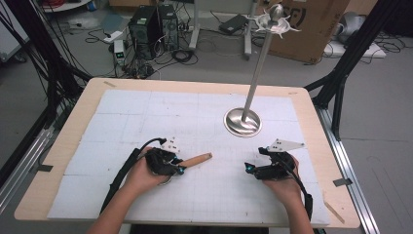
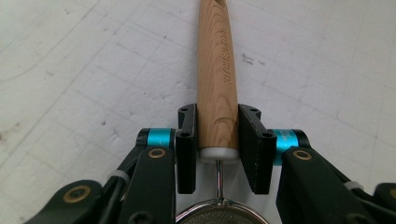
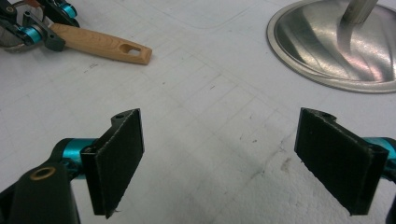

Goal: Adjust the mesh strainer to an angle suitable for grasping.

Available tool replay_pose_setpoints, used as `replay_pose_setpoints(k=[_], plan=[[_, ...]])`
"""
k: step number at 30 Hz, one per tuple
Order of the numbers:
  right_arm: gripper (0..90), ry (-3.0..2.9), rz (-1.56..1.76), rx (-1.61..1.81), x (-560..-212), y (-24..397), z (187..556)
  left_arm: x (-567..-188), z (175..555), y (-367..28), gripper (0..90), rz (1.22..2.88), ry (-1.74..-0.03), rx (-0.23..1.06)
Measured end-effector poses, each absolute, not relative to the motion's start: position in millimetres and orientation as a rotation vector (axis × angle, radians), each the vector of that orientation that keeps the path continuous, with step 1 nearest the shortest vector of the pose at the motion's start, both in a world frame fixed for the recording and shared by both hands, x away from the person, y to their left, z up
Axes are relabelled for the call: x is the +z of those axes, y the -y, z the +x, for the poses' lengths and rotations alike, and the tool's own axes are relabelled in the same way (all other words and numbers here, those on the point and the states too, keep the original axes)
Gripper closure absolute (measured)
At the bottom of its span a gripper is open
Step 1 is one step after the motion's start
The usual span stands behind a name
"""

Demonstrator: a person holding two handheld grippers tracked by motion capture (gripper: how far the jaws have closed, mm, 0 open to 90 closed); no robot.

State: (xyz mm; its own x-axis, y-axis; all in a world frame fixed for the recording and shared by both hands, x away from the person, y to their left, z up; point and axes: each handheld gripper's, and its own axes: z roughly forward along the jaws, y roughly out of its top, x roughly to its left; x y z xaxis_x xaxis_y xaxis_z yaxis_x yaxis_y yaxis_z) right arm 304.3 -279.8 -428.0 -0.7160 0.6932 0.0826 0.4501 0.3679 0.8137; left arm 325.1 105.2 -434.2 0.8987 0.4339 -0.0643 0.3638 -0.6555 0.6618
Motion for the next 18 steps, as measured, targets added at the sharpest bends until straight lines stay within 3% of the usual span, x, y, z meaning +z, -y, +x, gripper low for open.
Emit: replay_pose_setpoints(k=[13, 18], plan=[[14.9, -2.363, 1.016, 1.265, -428.4, 279.7, 304.4, -430.6, 324.8, -113.5, 66.4, 2.281, -0.602, 0.147], [14.9, -2.358, 1.014, 1.273, -428.0, 280.3, 304.6, -428.5, 324.6, -122.9, 54.9, 2.208, -0.661, 0.197]])
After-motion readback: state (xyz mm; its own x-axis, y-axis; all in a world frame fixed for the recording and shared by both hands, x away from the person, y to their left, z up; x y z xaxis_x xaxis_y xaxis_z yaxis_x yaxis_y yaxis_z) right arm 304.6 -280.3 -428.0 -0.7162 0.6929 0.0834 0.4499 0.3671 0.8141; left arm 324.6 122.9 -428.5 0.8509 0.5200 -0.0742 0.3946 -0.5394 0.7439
